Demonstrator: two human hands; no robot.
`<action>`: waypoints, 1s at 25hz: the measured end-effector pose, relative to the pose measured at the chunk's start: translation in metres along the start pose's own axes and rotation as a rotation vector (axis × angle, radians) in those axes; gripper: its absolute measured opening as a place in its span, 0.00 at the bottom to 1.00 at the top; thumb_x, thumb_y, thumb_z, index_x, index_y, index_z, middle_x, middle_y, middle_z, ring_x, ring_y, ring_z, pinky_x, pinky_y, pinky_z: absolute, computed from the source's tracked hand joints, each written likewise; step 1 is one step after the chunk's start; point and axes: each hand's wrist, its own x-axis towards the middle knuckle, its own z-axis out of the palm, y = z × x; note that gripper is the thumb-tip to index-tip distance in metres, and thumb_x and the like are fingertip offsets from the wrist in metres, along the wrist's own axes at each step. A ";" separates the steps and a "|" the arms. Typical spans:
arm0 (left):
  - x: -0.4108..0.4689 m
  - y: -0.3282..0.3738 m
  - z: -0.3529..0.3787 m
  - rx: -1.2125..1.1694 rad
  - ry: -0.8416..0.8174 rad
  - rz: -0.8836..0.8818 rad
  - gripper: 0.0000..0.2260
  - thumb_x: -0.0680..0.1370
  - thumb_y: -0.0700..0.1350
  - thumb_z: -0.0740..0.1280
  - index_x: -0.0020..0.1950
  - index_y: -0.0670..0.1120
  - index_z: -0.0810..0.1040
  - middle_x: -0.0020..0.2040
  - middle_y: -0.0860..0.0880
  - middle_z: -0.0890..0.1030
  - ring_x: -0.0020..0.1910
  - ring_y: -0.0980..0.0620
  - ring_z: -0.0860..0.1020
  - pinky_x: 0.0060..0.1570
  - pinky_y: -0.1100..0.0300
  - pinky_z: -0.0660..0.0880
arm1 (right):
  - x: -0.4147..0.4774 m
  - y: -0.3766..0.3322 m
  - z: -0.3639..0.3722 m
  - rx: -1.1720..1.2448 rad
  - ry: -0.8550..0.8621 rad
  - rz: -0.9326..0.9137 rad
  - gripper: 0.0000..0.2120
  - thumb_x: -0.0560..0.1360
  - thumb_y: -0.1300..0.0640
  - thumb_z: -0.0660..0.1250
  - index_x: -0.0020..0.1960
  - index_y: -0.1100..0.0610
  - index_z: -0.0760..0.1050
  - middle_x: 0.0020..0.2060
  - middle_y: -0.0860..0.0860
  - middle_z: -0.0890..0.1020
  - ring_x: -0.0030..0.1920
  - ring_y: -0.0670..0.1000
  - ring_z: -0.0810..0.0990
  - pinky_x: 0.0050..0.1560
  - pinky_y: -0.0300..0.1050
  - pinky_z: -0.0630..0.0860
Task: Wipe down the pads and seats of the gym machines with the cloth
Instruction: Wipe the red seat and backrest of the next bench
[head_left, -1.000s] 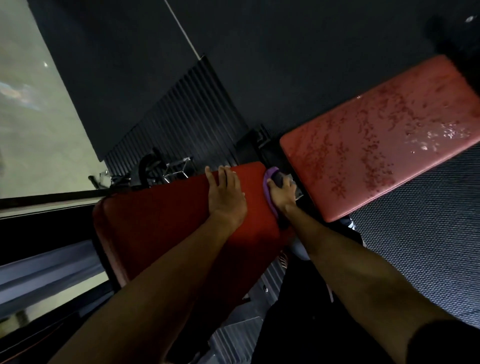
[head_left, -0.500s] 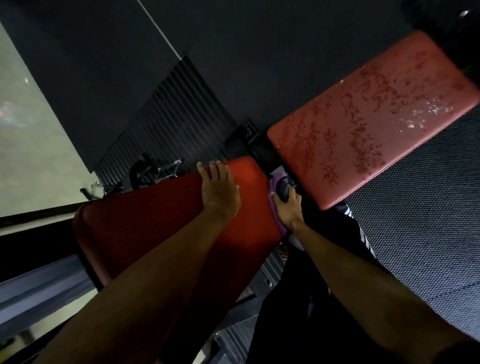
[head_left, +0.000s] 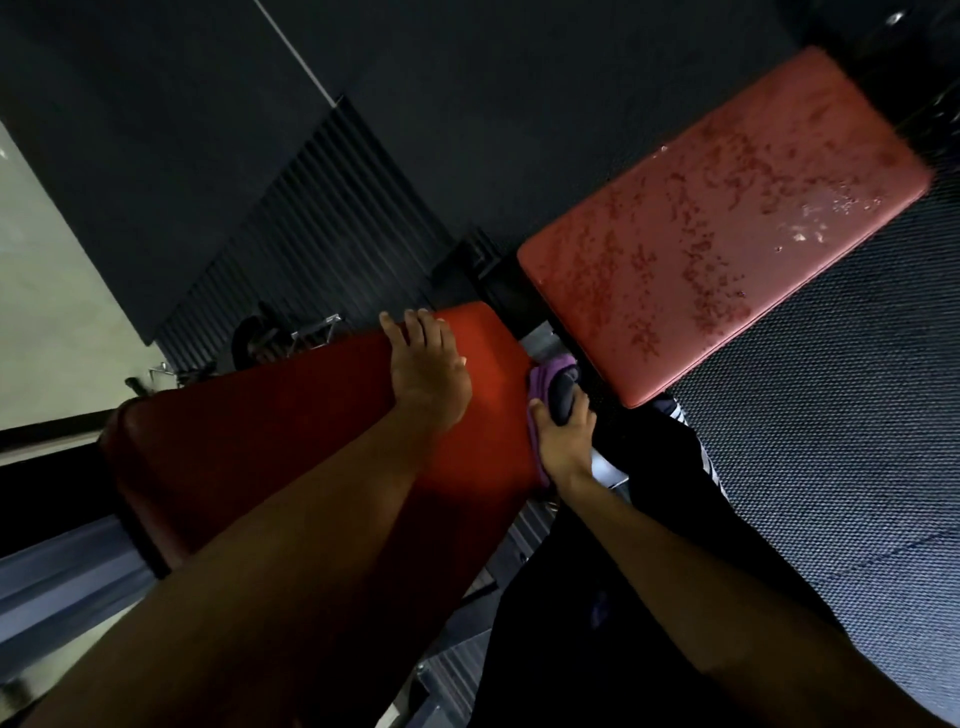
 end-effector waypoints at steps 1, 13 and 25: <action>0.000 0.000 -0.001 0.011 0.000 0.004 0.28 0.85 0.53 0.44 0.81 0.36 0.49 0.80 0.35 0.52 0.79 0.35 0.51 0.74 0.30 0.45 | 0.014 -0.001 0.002 0.031 0.016 0.064 0.36 0.78 0.47 0.71 0.80 0.53 0.59 0.73 0.60 0.64 0.72 0.62 0.69 0.70 0.49 0.66; 0.001 0.003 -0.002 -0.031 0.015 -0.009 0.28 0.86 0.52 0.44 0.81 0.37 0.49 0.80 0.35 0.52 0.80 0.36 0.51 0.75 0.31 0.45 | 0.005 0.015 0.003 0.018 -0.003 0.188 0.43 0.76 0.39 0.70 0.82 0.49 0.51 0.77 0.59 0.58 0.73 0.64 0.66 0.72 0.58 0.68; 0.001 0.007 -0.002 0.018 -0.015 -0.030 0.28 0.86 0.52 0.42 0.81 0.37 0.48 0.80 0.35 0.51 0.80 0.35 0.49 0.75 0.31 0.46 | 0.080 -0.084 0.042 -0.192 -0.242 -0.060 0.36 0.80 0.36 0.61 0.82 0.47 0.54 0.80 0.55 0.61 0.77 0.59 0.64 0.74 0.56 0.63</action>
